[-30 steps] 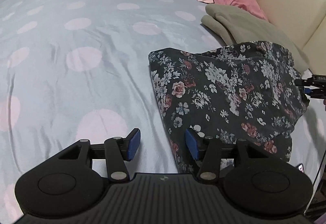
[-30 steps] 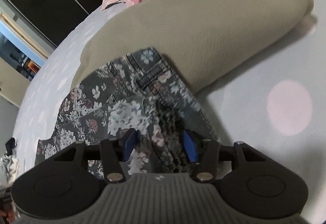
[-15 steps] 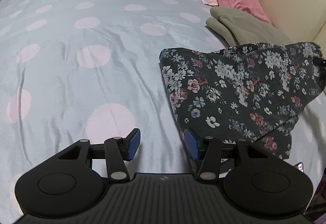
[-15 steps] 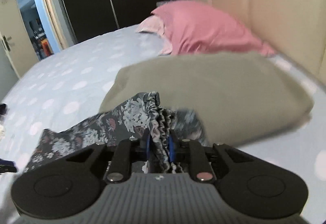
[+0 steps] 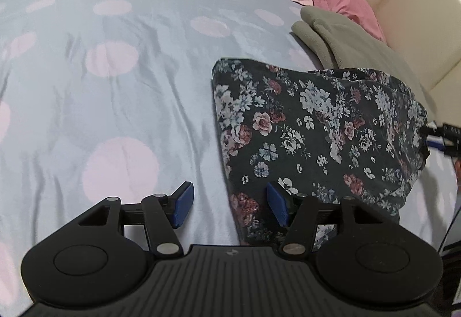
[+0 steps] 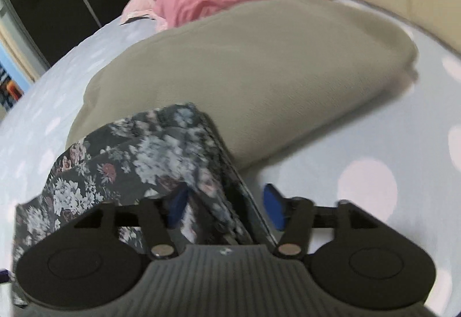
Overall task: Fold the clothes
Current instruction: 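Fold the leg hems over toward the waistband with the right gripper, then hold the leg hems down on the folded jeans with the right gripper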
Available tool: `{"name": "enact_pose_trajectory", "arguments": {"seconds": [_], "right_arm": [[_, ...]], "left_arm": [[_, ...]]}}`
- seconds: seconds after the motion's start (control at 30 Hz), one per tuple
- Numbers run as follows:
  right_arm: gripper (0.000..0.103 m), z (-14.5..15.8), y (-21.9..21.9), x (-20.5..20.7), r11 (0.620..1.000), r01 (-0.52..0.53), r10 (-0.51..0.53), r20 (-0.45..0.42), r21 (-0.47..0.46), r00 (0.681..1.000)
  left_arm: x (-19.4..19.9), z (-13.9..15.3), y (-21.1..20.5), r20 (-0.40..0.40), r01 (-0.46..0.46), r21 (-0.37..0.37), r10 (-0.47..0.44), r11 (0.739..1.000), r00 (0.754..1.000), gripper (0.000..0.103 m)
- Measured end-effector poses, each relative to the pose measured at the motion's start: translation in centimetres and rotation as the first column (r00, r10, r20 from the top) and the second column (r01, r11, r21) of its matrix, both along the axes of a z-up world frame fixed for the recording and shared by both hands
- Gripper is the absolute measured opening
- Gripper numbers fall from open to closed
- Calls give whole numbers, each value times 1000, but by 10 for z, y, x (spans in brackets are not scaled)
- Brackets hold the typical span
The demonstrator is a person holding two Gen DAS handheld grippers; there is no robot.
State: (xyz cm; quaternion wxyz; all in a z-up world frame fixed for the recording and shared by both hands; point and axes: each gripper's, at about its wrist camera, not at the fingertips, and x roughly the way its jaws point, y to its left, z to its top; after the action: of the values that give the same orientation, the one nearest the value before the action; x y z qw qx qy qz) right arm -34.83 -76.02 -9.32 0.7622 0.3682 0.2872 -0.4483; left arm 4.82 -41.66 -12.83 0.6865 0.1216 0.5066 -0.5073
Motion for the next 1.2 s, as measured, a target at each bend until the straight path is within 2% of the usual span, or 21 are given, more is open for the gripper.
{"name": "enact_pose_trajectory", "arguments": {"seconds": [0.07, 0.17, 0.23, 0.4, 0.43, 0.47, 0.5, 0.57, 0.63, 0.67, 0.73, 0.8, 0.97, 1.2], "right_arm": [[75, -6, -1, -14, 999, 23, -25, 37, 46, 999], [77, -25, 2, -31, 987, 60, -79, 124, 148, 989], [78, -44, 8, -32, 974, 76, -110, 152, 213, 982], [78, -58, 20, -31, 981, 95, -126, 188, 168, 974], [75, -58, 21, -30, 982, 100, -131, 190, 161, 973], [68, -58, 22, -29, 982, 108, -138, 195, 157, 971], [66, -59, 24, -28, 981, 118, -148, 201, 157, 968], [58, -58, 26, -26, 979, 140, -167, 201, 146, 965], [46, -56, 28, -26, 978, 162, -187, 202, 134, 962], [39, -54, 30, -26, 976, 171, -197, 211, 134, 957], [35, -47, 33, -23, 973, 191, -215, 204, 130, 955], [31, -40, 34, -20, 972, 207, -225, 178, 114, 958], [26, 3, 42, -17, 970, 224, -235, 131, 88, 963], [24, 73, 73, 4, 987, 156, -158, 64, 33, 985]], "left_arm": [[1, -7, 0, -32, -17, -2, 17, 1000, 999, 55], [4, -13, 2, -78, -51, -10, 50, 999, 996, 58], [6, -16, 4, -99, -69, -23, 66, 997, 993, 59], [5, -26, 0, -158, -120, -51, 110, 992, 981, 59], [3, -28, -3, -155, -126, -56, 116, 990, 981, 59], [1, -30, -6, -150, -132, -61, 122, 989, 981, 59], [-2, -30, -8, -131, -134, -63, 125, 989, 984, 59], [-7, -29, -11, -88, -135, -65, 129, 989, 988, 53], [-7, -27, -9, -71, -148, -74, 143, 986, 987, 32], [-7, -25, -8, -63, -155, -78, 151, 985, 987, 26], [-2, -21, -7, -70, -173, -75, 168, 982, 983, 14], [-3, -13, -8, -53, -165, -76, 161, 983, 985, 10], [-7, 18, -7, 11, -148, -101, 150, 984, 989, 6], [3, 77, 21, 140, -89, -129, 107, 988, 984, 6]]}}
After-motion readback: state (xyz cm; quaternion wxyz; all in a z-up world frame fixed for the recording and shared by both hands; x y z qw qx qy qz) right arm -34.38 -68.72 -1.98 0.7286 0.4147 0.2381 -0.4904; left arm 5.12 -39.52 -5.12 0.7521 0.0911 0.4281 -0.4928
